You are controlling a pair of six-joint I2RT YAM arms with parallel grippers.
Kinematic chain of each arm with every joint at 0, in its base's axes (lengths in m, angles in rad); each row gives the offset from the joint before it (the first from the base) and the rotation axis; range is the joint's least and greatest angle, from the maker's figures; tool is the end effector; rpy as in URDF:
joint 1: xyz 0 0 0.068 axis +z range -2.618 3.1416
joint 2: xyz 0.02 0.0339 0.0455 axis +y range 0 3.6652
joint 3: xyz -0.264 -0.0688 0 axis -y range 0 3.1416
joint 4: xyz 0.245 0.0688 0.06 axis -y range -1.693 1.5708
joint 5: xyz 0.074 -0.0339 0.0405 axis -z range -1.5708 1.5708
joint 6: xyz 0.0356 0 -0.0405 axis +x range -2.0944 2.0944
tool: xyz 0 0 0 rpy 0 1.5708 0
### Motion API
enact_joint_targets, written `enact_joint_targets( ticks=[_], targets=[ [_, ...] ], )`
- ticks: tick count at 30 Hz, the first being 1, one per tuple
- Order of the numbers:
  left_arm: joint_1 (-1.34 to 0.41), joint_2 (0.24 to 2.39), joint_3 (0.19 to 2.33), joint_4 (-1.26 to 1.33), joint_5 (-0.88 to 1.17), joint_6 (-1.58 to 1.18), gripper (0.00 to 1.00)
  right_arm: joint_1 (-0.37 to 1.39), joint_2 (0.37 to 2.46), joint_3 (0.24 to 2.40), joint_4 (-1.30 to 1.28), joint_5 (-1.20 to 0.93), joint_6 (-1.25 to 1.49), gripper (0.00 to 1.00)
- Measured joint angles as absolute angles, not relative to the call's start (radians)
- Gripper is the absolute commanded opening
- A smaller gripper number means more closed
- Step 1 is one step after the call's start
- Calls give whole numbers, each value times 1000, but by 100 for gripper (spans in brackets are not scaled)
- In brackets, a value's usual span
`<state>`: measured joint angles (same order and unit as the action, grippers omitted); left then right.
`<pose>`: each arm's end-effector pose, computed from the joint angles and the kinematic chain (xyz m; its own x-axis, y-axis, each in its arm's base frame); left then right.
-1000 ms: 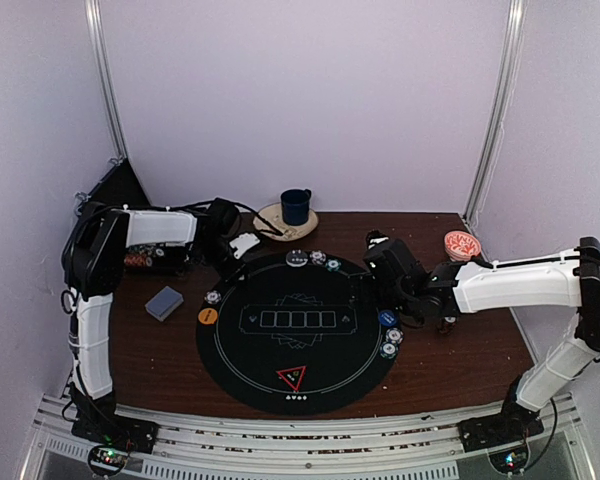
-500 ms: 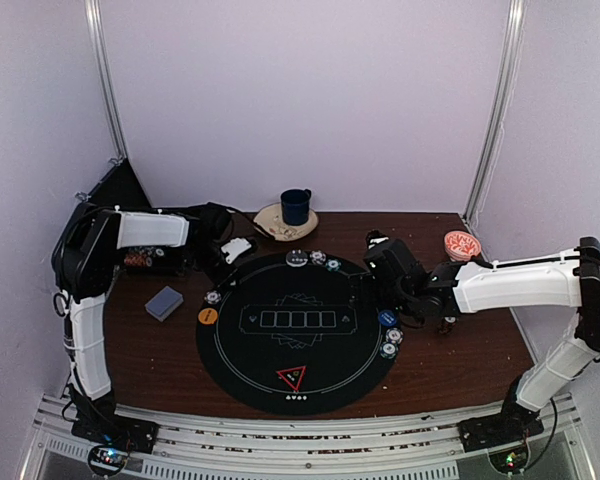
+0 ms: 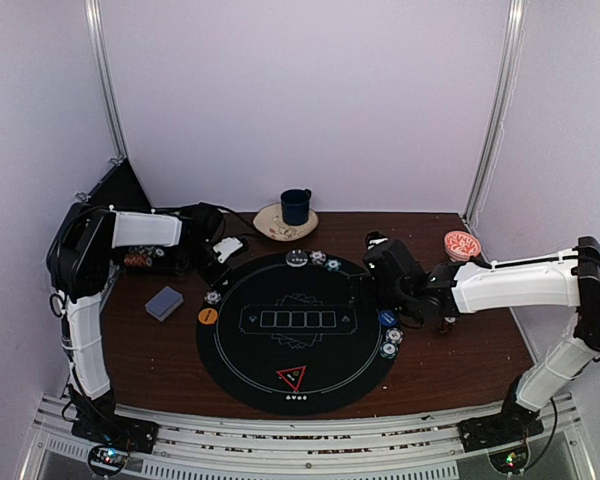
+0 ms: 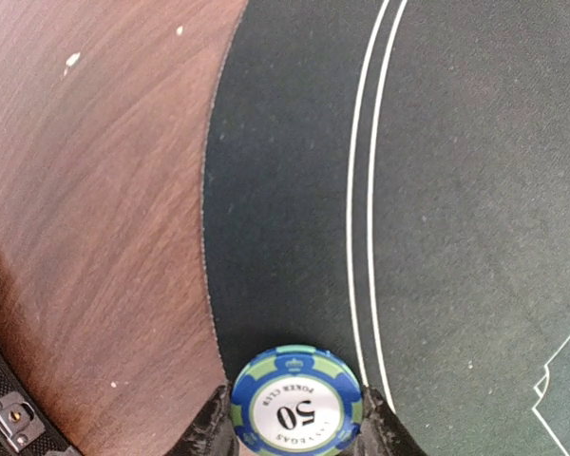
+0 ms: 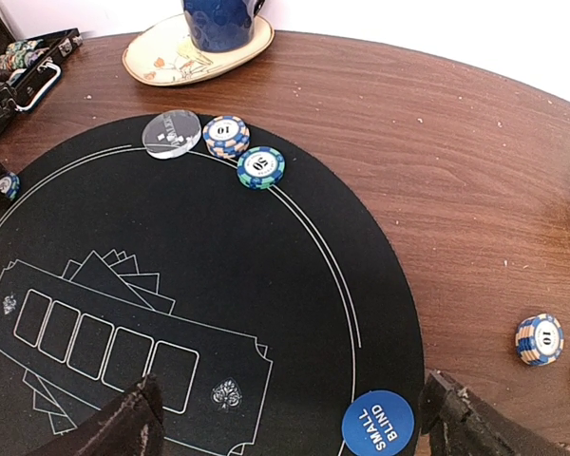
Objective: Distribute texas hold em gaming equipment
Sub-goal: Move the poker chip to the big blind area.
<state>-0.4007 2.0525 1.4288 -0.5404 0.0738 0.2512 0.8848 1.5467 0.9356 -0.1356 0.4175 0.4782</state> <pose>0.3853 -0.1661 0.1525 -0.7158 0.5724 -0.4000 0.6130 0.7894 0.0327 0.2183 0.2438 0.2136 -0.6207 -0.0942 -0.7783 -0.2626 0.9604 0.0932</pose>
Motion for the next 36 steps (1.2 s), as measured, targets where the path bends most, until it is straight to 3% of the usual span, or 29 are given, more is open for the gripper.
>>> enact_joint_targets(
  ticks=[25, 29, 32, 36],
  targets=[
    [-398, 2024, 1376, -521, 81, 250, 20, 885, 1556, 936, -135, 418, 478, 95],
    [-398, 2023, 1375, -521, 81, 250, 31, 885, 1556, 936, -135, 418, 478, 95],
    [-398, 2023, 1374, -521, 81, 250, 33, 885, 1556, 936, -135, 417, 478, 95],
    [-398, 2023, 1374, -521, 81, 250, 46, 885, 1556, 936, -135, 417, 478, 95]
  ],
)
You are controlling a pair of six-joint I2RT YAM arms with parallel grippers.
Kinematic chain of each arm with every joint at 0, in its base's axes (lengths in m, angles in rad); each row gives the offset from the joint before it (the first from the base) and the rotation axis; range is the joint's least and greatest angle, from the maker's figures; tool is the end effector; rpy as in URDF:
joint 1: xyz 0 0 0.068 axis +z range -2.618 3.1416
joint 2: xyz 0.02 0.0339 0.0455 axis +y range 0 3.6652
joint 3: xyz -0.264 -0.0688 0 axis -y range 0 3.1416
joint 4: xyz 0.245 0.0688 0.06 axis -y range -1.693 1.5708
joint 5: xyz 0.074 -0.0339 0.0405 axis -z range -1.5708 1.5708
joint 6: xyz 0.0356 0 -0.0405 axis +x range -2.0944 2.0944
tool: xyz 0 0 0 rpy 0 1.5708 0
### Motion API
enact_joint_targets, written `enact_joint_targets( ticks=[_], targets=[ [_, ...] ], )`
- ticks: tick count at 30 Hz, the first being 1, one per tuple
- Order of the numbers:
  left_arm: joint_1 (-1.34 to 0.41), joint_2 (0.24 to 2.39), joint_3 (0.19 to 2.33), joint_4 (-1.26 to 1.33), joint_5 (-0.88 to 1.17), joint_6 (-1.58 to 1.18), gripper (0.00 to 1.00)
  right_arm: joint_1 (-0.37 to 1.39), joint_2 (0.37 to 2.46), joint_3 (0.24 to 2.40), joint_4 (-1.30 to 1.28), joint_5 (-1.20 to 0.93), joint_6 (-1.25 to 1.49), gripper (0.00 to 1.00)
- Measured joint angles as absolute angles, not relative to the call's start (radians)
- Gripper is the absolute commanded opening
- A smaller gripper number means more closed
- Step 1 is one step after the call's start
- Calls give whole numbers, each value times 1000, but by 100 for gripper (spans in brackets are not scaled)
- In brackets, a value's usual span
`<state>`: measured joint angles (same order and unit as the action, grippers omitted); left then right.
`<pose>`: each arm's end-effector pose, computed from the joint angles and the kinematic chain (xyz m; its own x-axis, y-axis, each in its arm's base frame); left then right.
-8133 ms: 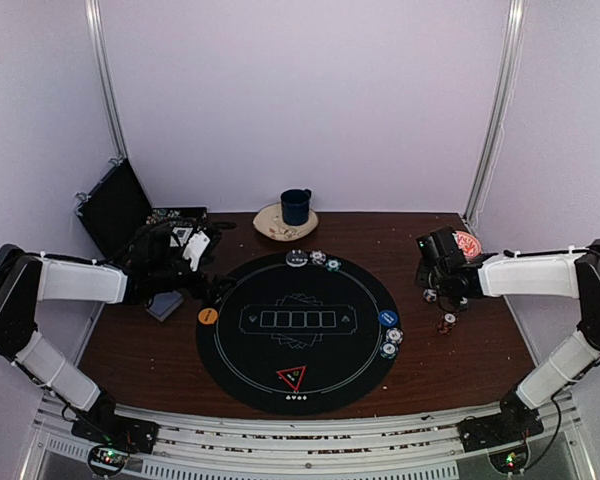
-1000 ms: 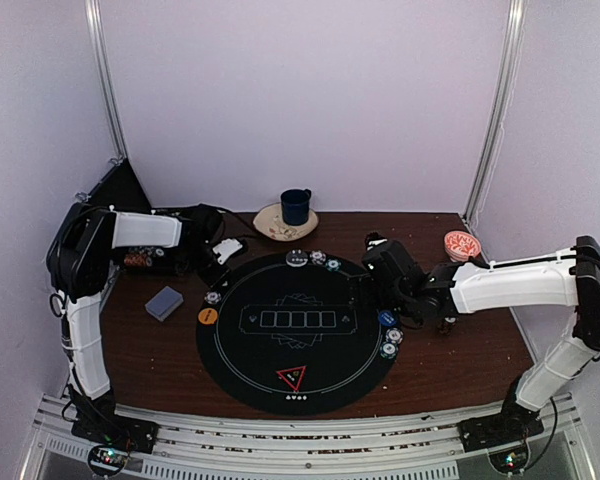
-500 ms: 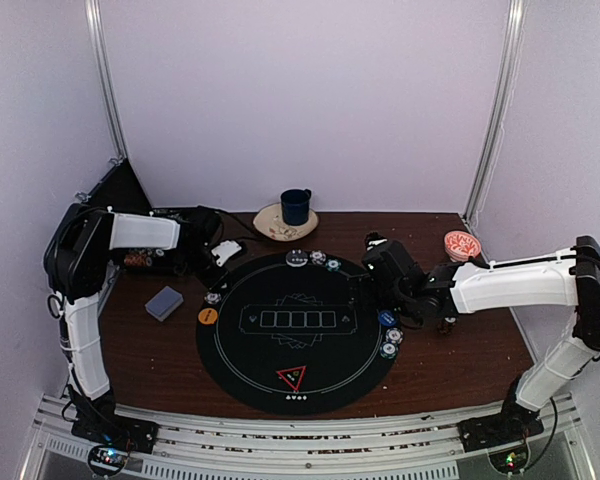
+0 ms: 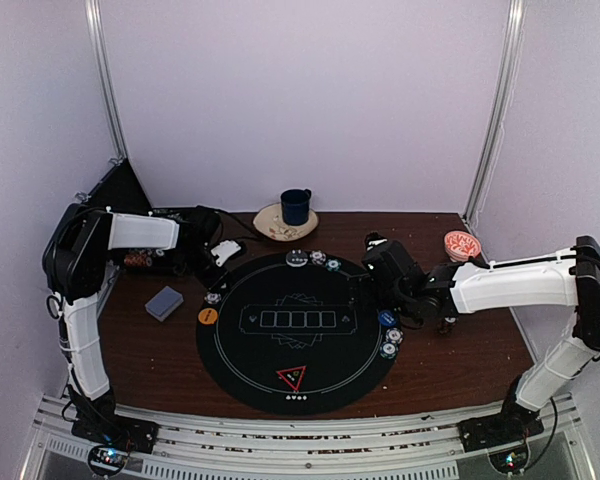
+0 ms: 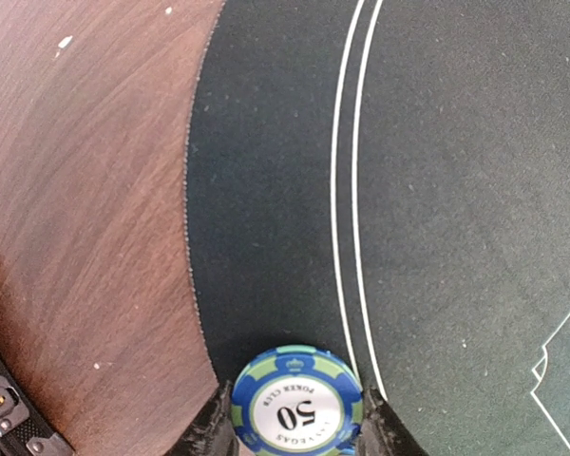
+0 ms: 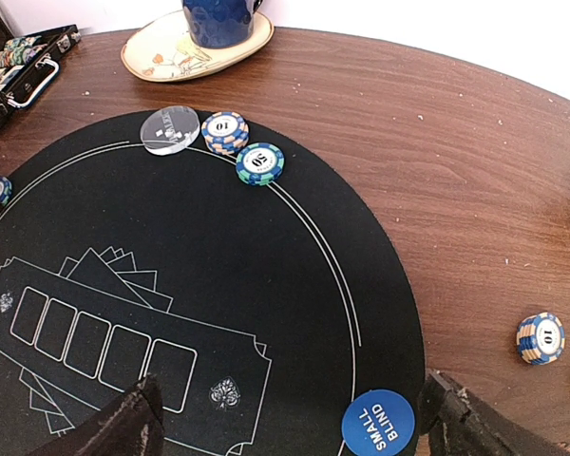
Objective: Distribute texas hold em gaming equipment
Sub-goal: Move the poker chip to the big blind area, then pick up the poker chip from the pile of poker chips.
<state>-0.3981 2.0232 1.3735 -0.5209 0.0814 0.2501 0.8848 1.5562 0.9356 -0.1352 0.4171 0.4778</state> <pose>0.3763 -0.1614 0.1497 -0.7197 0.5703 -0.3960 0.6128 0.7899 0.0239 0.2189 0.2446 0.2107 -0.6252 -0.1001 -0.7740 -0.2626 0.9609 0.0879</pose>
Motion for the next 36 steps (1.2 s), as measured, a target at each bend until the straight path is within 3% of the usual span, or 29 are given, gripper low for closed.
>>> enact_joint_targets(
  ticks=[20, 31, 36],
  targets=[
    [-398, 1995, 1398, -530, 95, 247, 98, 885, 1556, 936, -135, 418, 478, 98],
    [-398, 1871, 1473, -523, 129, 242, 98, 869, 1568, 936, -169, 473, 522, 100],
    [-398, 1695, 1346, -458, 172, 237, 98, 764, 1559, 922, -228, 508, 596, 100]
  ],
)
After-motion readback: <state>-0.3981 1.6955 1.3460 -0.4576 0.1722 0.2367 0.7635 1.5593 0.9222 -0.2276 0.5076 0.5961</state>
